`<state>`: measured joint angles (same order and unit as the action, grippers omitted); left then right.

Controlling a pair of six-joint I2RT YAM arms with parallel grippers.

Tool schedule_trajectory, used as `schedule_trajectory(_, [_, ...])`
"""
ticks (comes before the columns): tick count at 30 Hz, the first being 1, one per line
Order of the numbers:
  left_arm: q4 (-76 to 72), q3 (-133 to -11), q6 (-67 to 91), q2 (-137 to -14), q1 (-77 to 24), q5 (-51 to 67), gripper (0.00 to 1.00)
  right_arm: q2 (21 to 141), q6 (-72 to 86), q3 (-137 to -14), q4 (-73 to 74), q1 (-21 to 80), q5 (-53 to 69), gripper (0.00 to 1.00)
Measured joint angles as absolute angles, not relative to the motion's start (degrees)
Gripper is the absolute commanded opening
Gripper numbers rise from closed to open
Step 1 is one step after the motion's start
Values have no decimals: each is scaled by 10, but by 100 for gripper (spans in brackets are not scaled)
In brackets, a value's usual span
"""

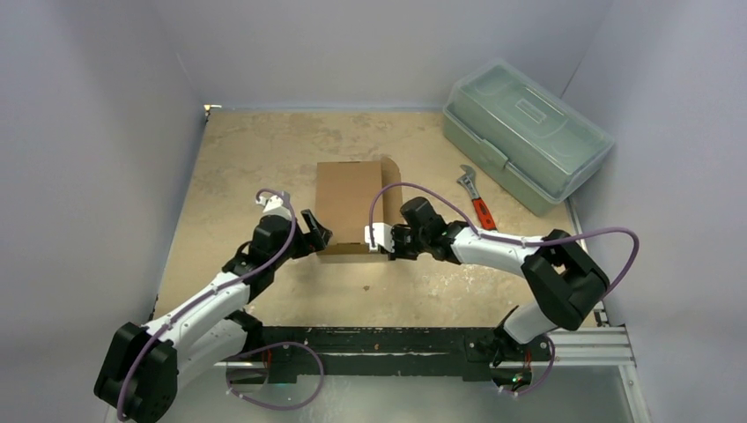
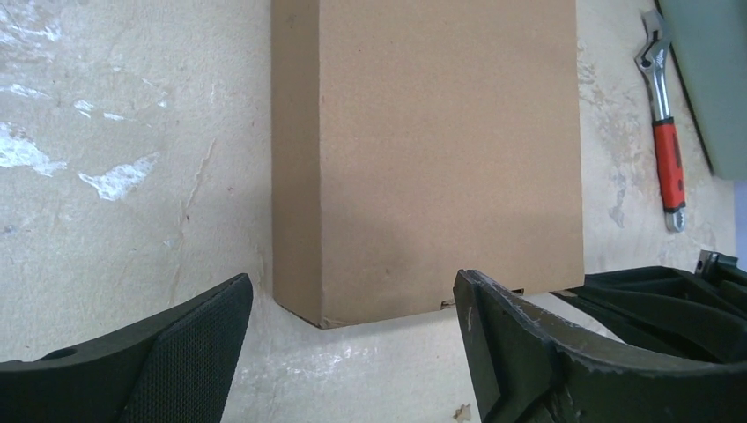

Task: Fold the paper box
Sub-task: Close the paper box at the center of the board.

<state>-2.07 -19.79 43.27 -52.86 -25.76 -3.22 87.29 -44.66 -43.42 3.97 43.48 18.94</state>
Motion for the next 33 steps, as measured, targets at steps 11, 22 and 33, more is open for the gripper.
schedule_trajectory(11, [-25,-219,409,-560,-258,-55,83,881,-422,-444,39,427,190,6])
schedule_trajectory(22, [-26,-224,394,-594,-258,-66,82,887,-409,-451,52,410,190,17])
schedule_trajectory(33, [-28,-237,385,-603,-258,-74,82,887,-401,-451,56,398,203,16])
